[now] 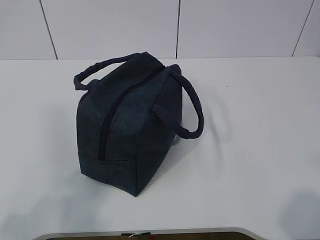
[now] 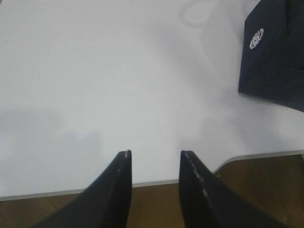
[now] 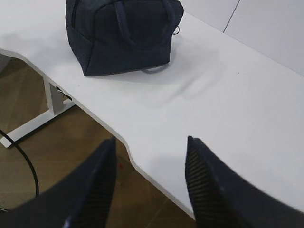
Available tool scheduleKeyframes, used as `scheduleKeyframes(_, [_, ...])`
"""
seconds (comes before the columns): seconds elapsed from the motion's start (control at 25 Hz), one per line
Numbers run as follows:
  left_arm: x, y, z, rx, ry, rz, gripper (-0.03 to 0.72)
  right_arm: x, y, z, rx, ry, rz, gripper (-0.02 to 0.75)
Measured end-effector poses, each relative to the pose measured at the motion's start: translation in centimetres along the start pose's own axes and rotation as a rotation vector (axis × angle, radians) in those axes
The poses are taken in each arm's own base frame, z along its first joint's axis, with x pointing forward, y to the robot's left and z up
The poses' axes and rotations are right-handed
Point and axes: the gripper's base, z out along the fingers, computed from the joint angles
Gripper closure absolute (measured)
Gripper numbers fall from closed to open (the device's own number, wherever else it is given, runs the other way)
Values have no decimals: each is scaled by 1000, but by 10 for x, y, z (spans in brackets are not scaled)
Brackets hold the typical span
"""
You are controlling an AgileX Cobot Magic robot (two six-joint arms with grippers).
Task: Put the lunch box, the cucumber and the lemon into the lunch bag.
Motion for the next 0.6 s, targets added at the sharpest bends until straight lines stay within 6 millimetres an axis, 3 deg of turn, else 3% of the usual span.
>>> scheduleKeyframes(0.6, [0,0,0,0,0,0,446,22,3,24,-5,100,42,350])
